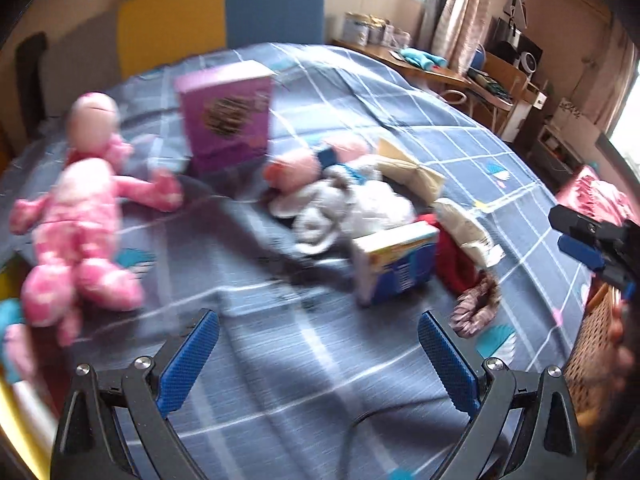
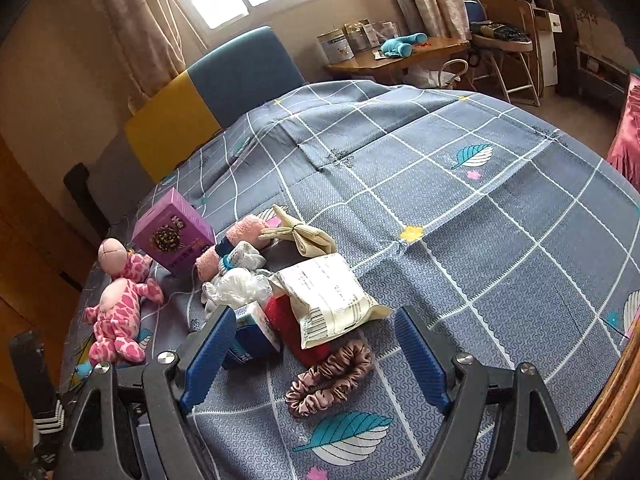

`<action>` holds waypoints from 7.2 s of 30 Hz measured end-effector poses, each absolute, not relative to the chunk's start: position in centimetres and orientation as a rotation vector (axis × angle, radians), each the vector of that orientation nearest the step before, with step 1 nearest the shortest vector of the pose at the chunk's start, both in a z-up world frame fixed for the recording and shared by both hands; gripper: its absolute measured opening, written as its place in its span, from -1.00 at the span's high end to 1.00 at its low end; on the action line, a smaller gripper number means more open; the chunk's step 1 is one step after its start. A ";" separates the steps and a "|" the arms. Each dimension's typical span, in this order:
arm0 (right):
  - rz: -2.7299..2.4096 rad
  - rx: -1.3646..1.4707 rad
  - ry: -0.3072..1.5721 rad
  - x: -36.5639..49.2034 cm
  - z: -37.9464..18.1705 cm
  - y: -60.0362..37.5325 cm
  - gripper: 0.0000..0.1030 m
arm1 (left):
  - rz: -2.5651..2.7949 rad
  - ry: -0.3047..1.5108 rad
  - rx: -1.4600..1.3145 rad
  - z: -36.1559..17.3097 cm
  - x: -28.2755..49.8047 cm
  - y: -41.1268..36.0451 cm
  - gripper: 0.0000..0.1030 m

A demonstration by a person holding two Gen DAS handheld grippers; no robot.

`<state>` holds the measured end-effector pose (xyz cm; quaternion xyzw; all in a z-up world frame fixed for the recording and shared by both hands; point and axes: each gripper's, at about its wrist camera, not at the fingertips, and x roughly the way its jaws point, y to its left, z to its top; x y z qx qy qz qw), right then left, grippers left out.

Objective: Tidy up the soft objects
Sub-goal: 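Grasp the juice carton with the left gripper while the right gripper grasps the brown scrunchie, then carry the juice carton to the gold tray and open the left gripper, then carry the brown scrunchie to the gold tray and release it with the right gripper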

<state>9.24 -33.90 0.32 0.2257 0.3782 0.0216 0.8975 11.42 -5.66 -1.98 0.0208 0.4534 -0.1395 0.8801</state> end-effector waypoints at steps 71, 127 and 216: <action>0.356 -0.011 1.119 10.1 -5.2 -15.9 0.66 | -0.121 0.775 -0.203 1.4 4.1 6.0 -0.41; 0.368 -0.120 1.101 9.7 -8.9 -13.7 0.62 | 0.422 0.828 -0.398 -2.6 0.9 27.9 -0.42; 0.406 -0.143 1.005 7.9 -6.0 -10.6 0.61 | 0.346 0.605 -0.213 2.0 -5.1 19.7 -0.99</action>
